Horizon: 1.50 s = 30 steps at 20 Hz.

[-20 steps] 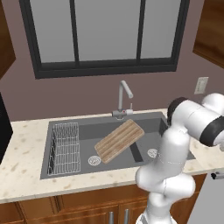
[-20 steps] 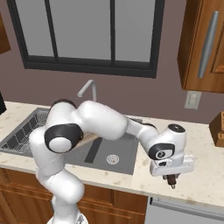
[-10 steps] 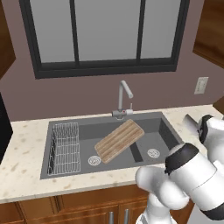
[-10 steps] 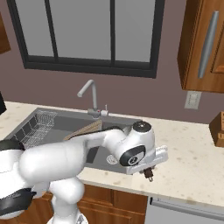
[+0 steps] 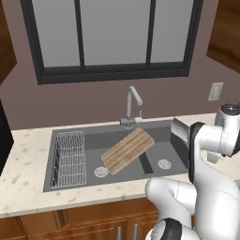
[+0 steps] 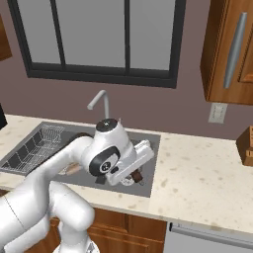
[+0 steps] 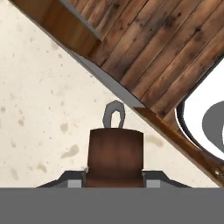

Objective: Move the cutting board and knife to the sink. Then move spray from the cabinet to the counter.

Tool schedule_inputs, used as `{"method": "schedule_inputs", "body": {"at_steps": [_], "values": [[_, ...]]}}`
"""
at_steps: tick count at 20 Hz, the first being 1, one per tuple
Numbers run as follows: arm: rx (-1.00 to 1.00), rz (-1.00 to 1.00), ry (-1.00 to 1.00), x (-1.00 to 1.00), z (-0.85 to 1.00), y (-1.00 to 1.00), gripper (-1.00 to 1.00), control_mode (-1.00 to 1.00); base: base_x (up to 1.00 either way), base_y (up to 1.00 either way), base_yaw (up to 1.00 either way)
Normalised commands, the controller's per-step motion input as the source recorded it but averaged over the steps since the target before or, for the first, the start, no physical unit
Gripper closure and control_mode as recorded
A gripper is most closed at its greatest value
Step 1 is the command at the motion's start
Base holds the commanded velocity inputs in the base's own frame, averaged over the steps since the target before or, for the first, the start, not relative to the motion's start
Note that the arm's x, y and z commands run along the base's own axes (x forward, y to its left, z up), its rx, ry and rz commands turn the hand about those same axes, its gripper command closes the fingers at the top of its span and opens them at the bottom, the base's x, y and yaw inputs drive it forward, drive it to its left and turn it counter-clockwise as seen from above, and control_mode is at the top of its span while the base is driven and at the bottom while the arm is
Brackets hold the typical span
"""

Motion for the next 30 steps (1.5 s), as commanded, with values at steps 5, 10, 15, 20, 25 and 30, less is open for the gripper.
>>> {"method": "schedule_inputs", "body": {"at_steps": [5,10,15,20,25,30], "values": [[-0.16,0.18,0.0,0.0,0.58,1.0,1.0,-1.0,0.0,0.0,0.0],[-0.2,0.15,0.07,0.0,0.28,1.0,1.0,-1.0,0.0,0.0,0.0],[-0.21,0.09,0.04,0.18,0.02,0.79,1.0,-1.0,0.0,0.0,0.0],[-0.16,0.01,0.05,0.58,0.0,0.37,1.0,-1.0,0.0,0.0,0.0],[-0.19,0.0,0.19,0.82,-0.01,0.27,1.0,-1.0,0.0,0.0,0.0],[-0.21,0.0,0.23,0.77,-0.15,0.25,1.0,-1.0,0.0,0.0,0.0]]}}
